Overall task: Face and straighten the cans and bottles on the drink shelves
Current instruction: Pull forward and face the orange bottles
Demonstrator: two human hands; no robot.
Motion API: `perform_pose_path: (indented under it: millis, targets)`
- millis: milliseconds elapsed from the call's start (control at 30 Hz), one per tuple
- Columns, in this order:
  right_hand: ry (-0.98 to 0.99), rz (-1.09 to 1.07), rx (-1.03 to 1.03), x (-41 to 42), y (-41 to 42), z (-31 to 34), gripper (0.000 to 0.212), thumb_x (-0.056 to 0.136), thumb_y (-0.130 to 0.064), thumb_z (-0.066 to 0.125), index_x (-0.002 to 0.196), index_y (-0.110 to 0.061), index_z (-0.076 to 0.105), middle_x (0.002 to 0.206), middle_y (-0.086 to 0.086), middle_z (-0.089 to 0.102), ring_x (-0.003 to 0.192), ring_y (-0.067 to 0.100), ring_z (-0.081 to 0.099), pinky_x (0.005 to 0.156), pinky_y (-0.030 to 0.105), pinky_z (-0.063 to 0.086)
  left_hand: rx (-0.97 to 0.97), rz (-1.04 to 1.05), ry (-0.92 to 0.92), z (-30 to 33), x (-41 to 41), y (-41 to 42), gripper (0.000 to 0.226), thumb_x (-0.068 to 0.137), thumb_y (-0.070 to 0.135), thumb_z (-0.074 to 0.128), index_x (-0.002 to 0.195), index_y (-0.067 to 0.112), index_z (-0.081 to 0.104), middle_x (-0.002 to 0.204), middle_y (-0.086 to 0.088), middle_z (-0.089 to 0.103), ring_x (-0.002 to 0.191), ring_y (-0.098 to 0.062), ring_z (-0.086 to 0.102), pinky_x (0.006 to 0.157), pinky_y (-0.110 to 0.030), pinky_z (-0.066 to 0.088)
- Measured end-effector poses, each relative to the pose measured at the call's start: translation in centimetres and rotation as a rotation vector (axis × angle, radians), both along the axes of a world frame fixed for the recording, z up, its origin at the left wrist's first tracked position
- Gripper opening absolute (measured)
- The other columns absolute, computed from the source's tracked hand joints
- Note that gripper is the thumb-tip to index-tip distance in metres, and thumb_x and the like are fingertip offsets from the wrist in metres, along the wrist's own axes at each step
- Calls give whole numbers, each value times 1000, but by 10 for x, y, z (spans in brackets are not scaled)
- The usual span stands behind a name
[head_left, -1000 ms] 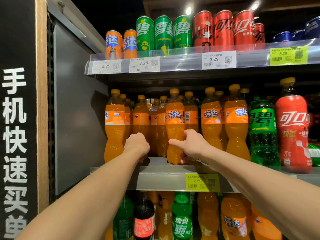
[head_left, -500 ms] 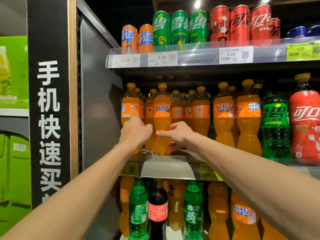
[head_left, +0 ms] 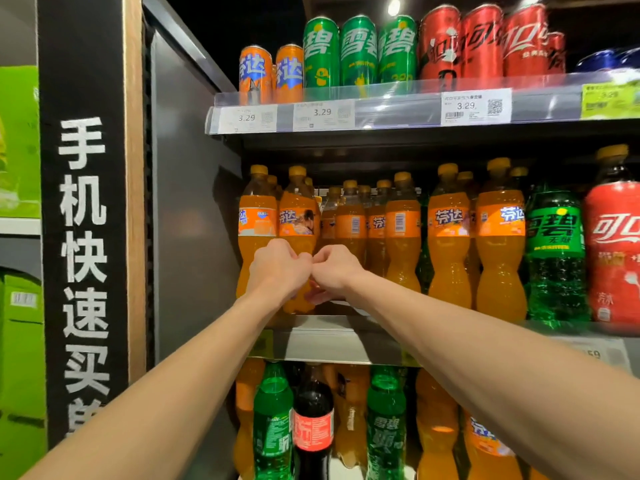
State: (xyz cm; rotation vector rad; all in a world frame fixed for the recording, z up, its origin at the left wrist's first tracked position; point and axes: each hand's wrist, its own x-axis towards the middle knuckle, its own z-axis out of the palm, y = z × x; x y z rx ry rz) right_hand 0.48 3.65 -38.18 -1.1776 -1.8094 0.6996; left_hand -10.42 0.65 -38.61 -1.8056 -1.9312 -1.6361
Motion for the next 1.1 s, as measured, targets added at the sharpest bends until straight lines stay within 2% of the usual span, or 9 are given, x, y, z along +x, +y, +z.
perform_pose_path:
  millis: [200,400,533,667,767,833,933,1000,1100]
  targets:
    - [-32,-31,20,23,-9,-1,16,101,-25,60,104,-11,69,96,9,71,79,23,75,72,35,65,12,-32,-36,1,20,-3,21,98,32,58,87,14,62,74,-4,65,59,-15,63,50,-23,45]
    - [-60,-349,244,76,-6,4,21,100,-22,61,80,-15,65,80,5,69,74,19,70,65,25,56,-15,-162,9,5,60,15,10,101,26,53,98,17,57,84,-3,66,69,-15,66,57,-24,54]
    - [-220,-261,127,100,1,2,11,99,-14,61,96,-10,71,86,7,72,73,16,72,66,26,60,-246,-183,38,9,80,49,13,101,22,52,109,13,55,100,-7,63,88,-23,67,78,-31,60]
    - [-265,-197,88,103,15,1,15,95,-5,64,109,-9,66,103,10,70,89,22,73,79,35,63,-402,-130,41,9,86,71,23,102,18,51,124,10,52,112,-11,63,76,-24,68,66,-30,62]
    - [-285,-163,100,97,25,-1,23,94,-3,64,117,-7,65,109,11,68,97,24,70,87,40,61,-506,-116,47,11,85,82,34,104,20,47,136,11,46,124,-11,59,93,-26,67,80,-33,61]
    - [-319,-144,133,93,31,-5,19,95,-6,63,113,-10,65,104,9,69,94,22,68,81,33,60,-586,-158,18,12,83,85,38,105,24,46,141,14,41,116,-9,59,85,-23,67,67,-27,61]
    - [-330,-146,163,89,36,-11,12,93,-10,66,104,-9,69,93,8,69,87,22,67,61,24,49,-536,-145,51,9,84,87,24,104,26,49,125,14,49,99,-6,59,75,-21,66,54,-24,57]
    - [-313,-159,179,87,37,-15,12,92,-12,67,104,-11,69,93,6,69,87,21,67,62,24,48,-445,-75,121,3,83,90,13,101,27,52,104,14,56,90,-4,59,81,-22,66,65,-25,58]
    - [-319,-166,209,86,36,-16,10,94,-16,67,101,-13,73,93,4,70,88,18,67,73,28,56,-342,38,191,0,83,95,24,99,28,57,79,16,52,75,-1,51,70,-17,56,60,-24,46]
